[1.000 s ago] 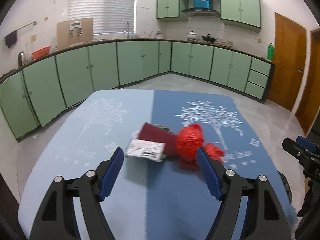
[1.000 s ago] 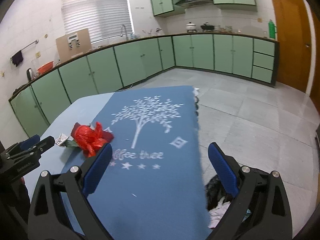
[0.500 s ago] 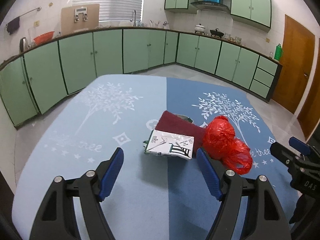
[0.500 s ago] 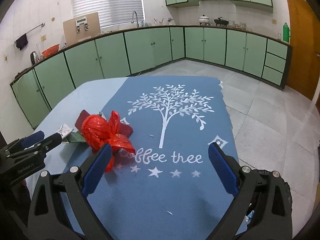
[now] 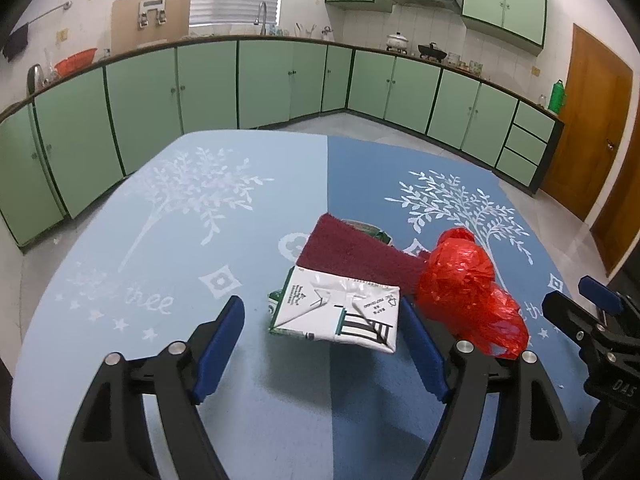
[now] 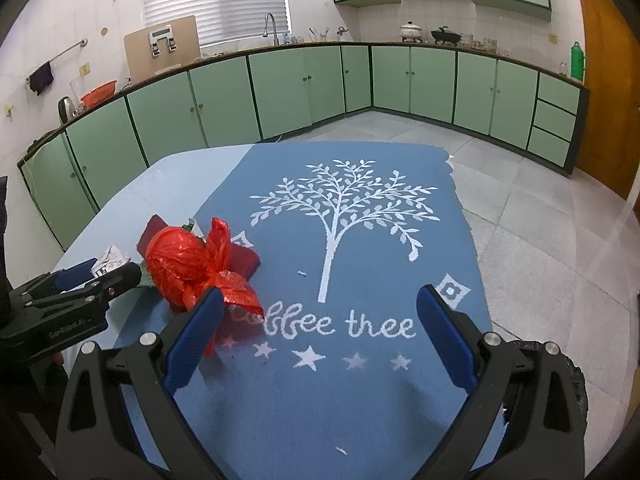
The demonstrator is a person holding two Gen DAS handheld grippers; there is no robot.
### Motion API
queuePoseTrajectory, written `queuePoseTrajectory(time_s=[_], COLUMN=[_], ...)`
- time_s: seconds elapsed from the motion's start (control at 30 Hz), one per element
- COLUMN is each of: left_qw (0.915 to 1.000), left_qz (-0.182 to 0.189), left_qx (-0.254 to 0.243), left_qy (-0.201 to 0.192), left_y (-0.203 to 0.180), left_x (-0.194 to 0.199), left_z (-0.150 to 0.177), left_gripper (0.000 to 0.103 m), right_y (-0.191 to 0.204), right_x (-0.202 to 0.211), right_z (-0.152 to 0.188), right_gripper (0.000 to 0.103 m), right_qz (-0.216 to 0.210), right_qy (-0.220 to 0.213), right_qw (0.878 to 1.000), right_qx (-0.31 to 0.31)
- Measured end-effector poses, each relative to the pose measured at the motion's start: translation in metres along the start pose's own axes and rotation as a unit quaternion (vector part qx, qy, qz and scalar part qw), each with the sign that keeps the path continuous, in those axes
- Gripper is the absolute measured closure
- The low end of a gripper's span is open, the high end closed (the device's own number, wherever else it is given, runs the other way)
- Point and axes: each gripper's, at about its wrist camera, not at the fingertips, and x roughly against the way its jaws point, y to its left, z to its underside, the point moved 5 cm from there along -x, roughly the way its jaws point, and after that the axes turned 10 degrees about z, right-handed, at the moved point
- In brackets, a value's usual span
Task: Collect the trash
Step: 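Grasp the white printed packet with the left gripper while the right grasps the red plastic bag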
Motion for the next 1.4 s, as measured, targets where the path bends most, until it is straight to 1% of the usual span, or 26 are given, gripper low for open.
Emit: queuePoseTrajectory(time_s=[0.03,0.1,0.13,0.17,0.3,0.37,0.47,0.7,0.87,0.9,0.93,1.03,1.07,1.1,1.13,1.17,1.23,1.3,1.4], left_qw=[1.0,1.0,0.9999,0.9999,0.9998,0.9995,0.9991,0.9988,0.9986,0.9986,0.9986,0.9987,0.9987,0.9987,0.9987,0.9987,0.9988,0.9988,0.9988], left_qz=[0.002,0.004,0.009,0.01,0.005,-0.003,-0.009,-0.017,-0.02,-0.019,-0.018,-0.019,-0.019,-0.019,-0.019,-0.019,-0.019,-0.018,-0.018], left_qx=[0.004,0.008,0.01,0.01,0.018,0.026,0.034,0.04,0.043,0.043,0.044,0.043,0.043,0.043,0.043,0.044,0.045,0.045,0.044], left_qy=[0.0,0.0,0.001,0.002,-0.008,-0.018,-0.023,-0.024,-0.023,-0.022,-0.021,-0.02,-0.019,-0.019,-0.017,-0.016,-0.012,-0.009,-0.009], left_y=[0.001,0.002,0.002,0.002,0.005,0.009,0.013,0.024,0.032,0.031,0.032,0.032,0.032,0.032,0.032,0.032,0.031,0.031,0.031], left_x=[-0.001,-0.001,-0.002,-0.002,0.002,0.008,0.015,0.025,0.026,0.025,0.025,0.024,0.024,0.024,0.023,0.023,0.023,0.023,0.025], left_z=[0.0,0.0,0.0,0.0,0.0,0.0,0.003,0.011,0.012,0.012,0.011,0.012,0.012,0.012,0.012,0.012,0.012,0.014,0.016], left_gripper=[0.027,0.032,0.039,0.043,0.046,0.047,0.048,0.049,0.049,0.049,0.049,0.049,0.049,0.049,0.049,0.049,0.048,0.048,0.048], right_y=[0.001,0.002,0.002,0.003,0.008,0.011,0.022,0.053,0.068,0.071,0.073,0.081,0.082,0.084,0.085,0.085,0.084,0.078,0.057], right_x=[-0.001,-0.004,-0.004,-0.005,-0.006,-0.007,-0.005,-0.009,-0.017,-0.02,-0.023,-0.029,-0.029,-0.027,-0.025,-0.023,-0.02,-0.017,-0.011], right_z=[0.0,0.0,-0.001,-0.001,-0.003,-0.005,-0.007,-0.011,-0.013,-0.014,-0.014,-0.012,-0.011,-0.011,-0.011,-0.01,-0.01,-0.011,-0.014], right_gripper=[0.009,0.009,0.009,0.009,0.009,0.009,0.009,0.009,0.009,0.011,0.022,0.042,0.046,0.053,0.056,0.062,0.068,0.07,0.071], right_qz=[-0.001,-0.003,-0.003,-0.004,-0.009,-0.015,-0.029,-0.058,-0.067,-0.07,-0.075,-0.106,-0.111,-0.121,-0.123,-0.125,-0.127,-0.124,-0.111], right_qy=[0.002,0.004,0.004,0.005,0.004,0.003,-0.001,0.002,0.008,0.013,0.019,0.04,0.041,0.04,0.037,0.036,0.032,0.03,0.024], right_qw=[1.0,1.0,1.0,1.0,1.0,1.0,0.999,0.998,0.996,0.996,0.995,0.992,0.991,0.99,0.989,0.989,0.989,0.99,0.993], right_qx=[0.0,0.002,0.003,0.004,0.008,0.008,0.015,0.039,0.054,0.055,0.055,0.062,0.064,0.067,0.07,0.071,0.069,0.06,0.032])
